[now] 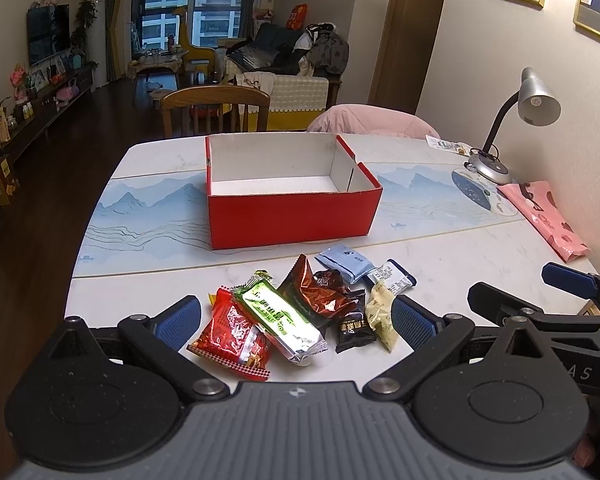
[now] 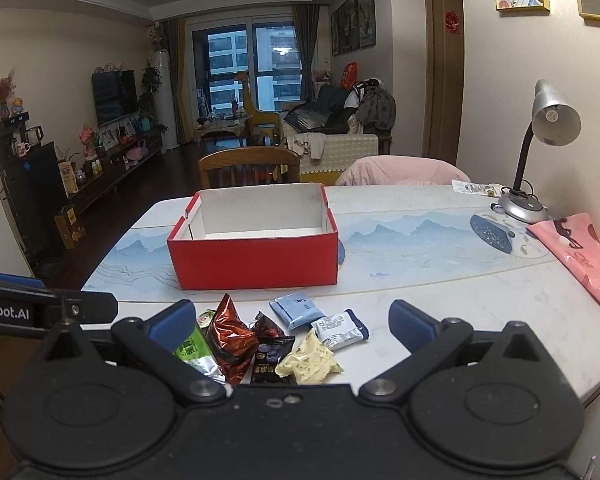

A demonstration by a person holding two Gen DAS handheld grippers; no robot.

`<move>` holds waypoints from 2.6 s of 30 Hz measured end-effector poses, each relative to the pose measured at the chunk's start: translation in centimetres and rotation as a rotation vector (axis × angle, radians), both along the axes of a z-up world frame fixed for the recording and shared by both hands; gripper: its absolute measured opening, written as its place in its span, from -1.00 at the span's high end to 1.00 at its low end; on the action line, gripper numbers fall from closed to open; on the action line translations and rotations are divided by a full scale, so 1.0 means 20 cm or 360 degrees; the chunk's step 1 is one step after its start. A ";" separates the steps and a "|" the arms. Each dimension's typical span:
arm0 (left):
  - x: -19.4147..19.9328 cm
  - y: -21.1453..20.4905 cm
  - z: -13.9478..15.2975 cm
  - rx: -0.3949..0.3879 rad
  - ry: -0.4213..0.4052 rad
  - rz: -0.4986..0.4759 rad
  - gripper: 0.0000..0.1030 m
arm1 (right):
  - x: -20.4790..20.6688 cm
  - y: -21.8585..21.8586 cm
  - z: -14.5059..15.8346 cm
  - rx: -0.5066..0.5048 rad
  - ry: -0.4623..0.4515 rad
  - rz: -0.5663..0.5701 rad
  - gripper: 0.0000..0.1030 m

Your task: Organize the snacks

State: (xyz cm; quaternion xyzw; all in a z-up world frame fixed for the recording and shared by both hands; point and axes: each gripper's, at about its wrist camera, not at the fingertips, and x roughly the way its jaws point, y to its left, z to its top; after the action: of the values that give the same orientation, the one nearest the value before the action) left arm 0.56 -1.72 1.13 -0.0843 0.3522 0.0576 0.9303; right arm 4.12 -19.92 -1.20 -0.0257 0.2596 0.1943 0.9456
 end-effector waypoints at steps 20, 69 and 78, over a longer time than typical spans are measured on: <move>0.01 -0.01 0.00 -0.0004 0.0006 -0.0006 -0.98 | 0.00 0.00 0.01 -0.0007 -0.0020 -0.0005 -1.00; 0.77 0.34 -0.65 -0.0550 0.0782 0.0601 -0.71 | 0.79 0.16 -0.69 -0.0513 0.0505 0.0705 -0.73; 0.83 0.33 -0.73 -0.0597 0.0851 0.0658 -0.69 | 0.86 0.18 -0.74 -0.0538 0.0540 0.0832 -0.64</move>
State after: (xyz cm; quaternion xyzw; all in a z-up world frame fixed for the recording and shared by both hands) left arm 17.19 4.85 -13.53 -0.3041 0.5624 0.1985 0.7428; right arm 21.24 -16.38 -15.95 -0.2148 0.4262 0.3855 0.7897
